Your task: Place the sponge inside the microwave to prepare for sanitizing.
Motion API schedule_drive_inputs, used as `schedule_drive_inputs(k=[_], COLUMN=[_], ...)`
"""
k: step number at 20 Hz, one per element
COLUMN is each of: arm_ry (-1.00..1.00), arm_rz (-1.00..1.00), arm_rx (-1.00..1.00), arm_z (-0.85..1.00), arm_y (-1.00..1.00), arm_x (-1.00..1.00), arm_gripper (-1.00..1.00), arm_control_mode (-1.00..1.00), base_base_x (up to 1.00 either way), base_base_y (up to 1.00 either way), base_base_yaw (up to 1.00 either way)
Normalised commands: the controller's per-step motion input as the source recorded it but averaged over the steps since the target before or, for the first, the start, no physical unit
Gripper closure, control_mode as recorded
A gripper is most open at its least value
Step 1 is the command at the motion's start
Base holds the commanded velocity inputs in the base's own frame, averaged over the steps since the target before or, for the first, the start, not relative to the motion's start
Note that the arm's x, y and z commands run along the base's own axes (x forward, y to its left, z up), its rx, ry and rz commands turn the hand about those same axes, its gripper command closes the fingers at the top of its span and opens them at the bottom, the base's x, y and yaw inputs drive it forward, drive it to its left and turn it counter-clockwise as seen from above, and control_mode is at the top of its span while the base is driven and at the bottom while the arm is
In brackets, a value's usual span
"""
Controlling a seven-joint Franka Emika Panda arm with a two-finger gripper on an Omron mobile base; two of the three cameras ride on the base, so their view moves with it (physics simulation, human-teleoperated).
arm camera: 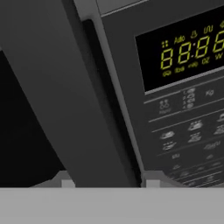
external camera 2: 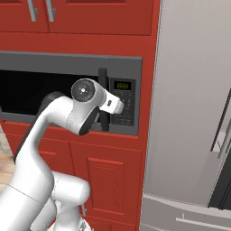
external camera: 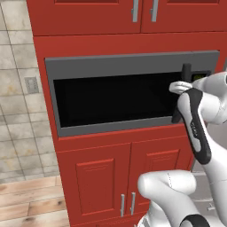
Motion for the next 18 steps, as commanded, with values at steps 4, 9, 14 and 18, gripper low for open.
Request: schedule_drive_inputs(k=[4,9,14,18], arm_ry=[0.13,0.01,-0.11,-0.14], arm_rz=[0.29,0.30,0.19,0.10], arm_rx=[0.18,0.05,0.00,0.00], arm_z=[-0.27,-0.22,-0.25,-0.20], arm_y=[0.17,0.28,0.34,0.41], arm_x=[-0.13,-0.54,-0.84,-0.88], arm_gripper=[1.00,1.00,1.00,1.00], arm_control_mode=[-1.00,-1.00,-1.00,-1.00], base_base_x=[0.00,0.00,0.00,0.00], base_base_y=[0.00,0.00,0.00,0.00], base_base_yaw=[0.00,0.00,0.00,0.00])
